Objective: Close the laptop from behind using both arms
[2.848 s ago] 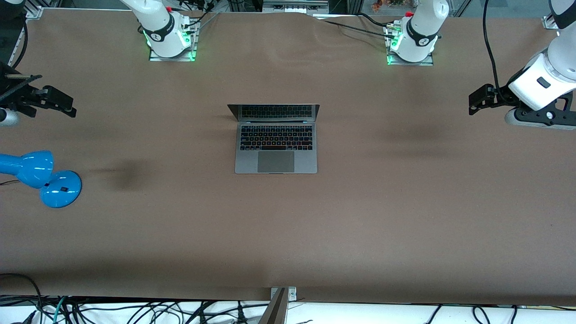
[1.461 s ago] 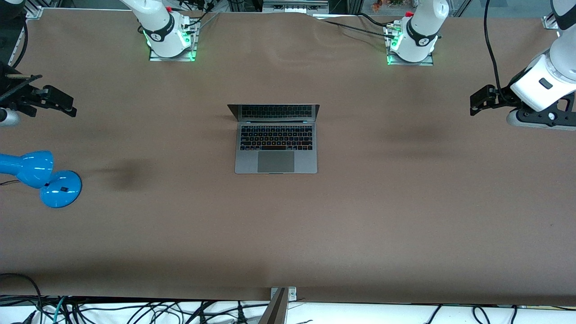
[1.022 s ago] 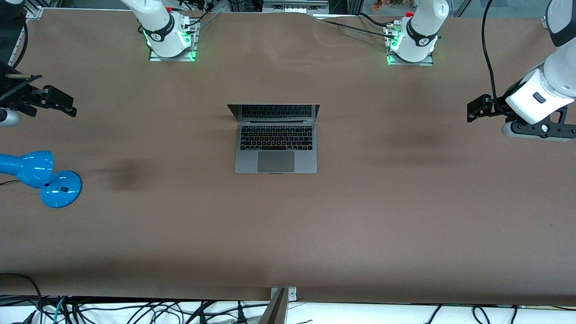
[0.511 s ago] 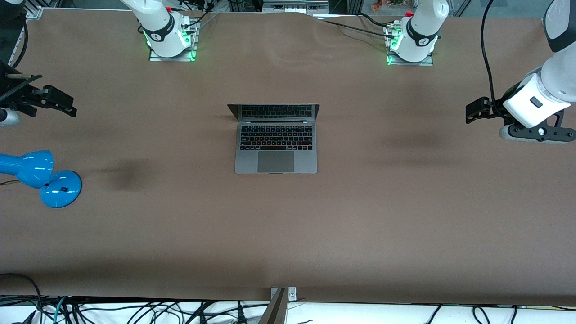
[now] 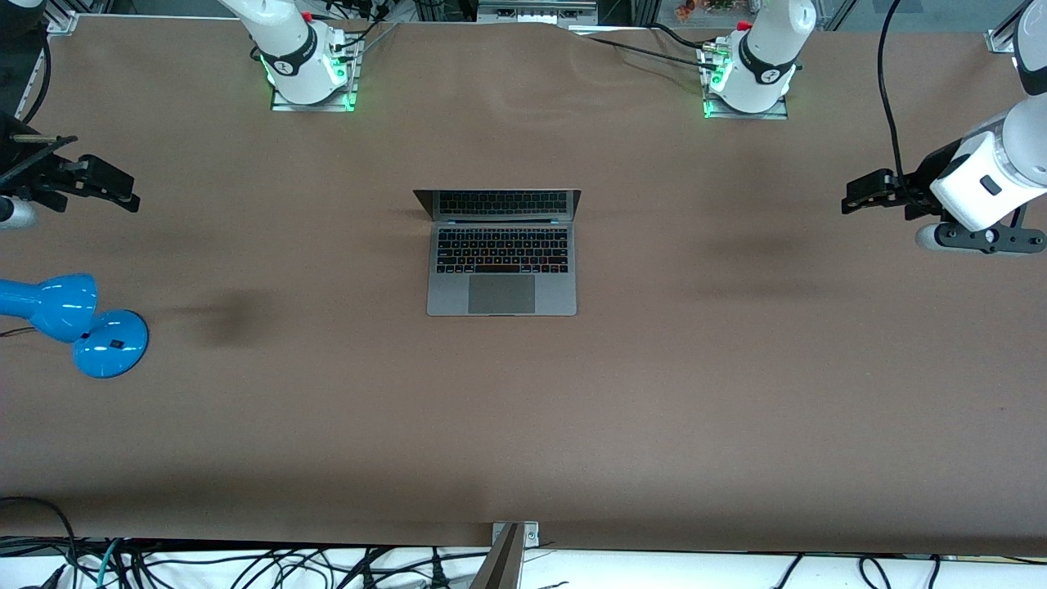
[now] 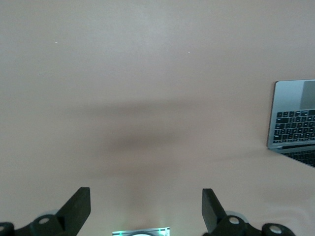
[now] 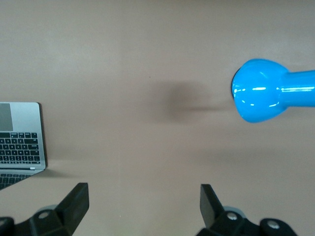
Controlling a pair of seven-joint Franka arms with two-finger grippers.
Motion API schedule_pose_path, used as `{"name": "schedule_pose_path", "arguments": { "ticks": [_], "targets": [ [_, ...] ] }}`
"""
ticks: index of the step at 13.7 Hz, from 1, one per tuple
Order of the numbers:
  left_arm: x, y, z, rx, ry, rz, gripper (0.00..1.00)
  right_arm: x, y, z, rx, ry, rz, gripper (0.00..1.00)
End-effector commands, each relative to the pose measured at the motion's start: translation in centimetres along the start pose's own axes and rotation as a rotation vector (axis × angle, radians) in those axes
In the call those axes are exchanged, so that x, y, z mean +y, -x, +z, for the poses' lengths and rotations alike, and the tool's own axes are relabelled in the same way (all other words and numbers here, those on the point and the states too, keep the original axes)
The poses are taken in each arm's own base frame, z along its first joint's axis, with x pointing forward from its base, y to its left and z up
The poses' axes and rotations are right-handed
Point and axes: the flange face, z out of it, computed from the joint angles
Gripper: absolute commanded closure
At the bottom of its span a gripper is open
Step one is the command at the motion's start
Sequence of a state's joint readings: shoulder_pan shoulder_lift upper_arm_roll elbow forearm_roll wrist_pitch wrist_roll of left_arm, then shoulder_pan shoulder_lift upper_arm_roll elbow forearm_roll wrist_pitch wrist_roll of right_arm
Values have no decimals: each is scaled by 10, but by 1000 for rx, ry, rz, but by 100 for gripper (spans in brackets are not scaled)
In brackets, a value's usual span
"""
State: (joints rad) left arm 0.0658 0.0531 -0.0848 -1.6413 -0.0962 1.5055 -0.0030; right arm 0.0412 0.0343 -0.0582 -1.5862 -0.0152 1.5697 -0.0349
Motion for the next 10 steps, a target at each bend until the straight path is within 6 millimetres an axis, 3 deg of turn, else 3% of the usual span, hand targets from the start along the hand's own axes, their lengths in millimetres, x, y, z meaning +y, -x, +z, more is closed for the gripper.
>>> {"name": "schedule_pose_path", "arguments": {
  "ticks": [1,4,8,10],
  "targets": [
    [10,13,-7,1,16,-29,0,-21,4,4,-28,1,-40,0],
    [54,17,-3,-5,1,-52,0,-68,2,28,-122,12,-125,0],
    [134,31,14,-35,-7,-49,0,-139,23,50,-276,38,-251,0],
    [164,36,22,-53,23,-83,0,-171,32,62,-313,55,-307,0]
  ]
}}
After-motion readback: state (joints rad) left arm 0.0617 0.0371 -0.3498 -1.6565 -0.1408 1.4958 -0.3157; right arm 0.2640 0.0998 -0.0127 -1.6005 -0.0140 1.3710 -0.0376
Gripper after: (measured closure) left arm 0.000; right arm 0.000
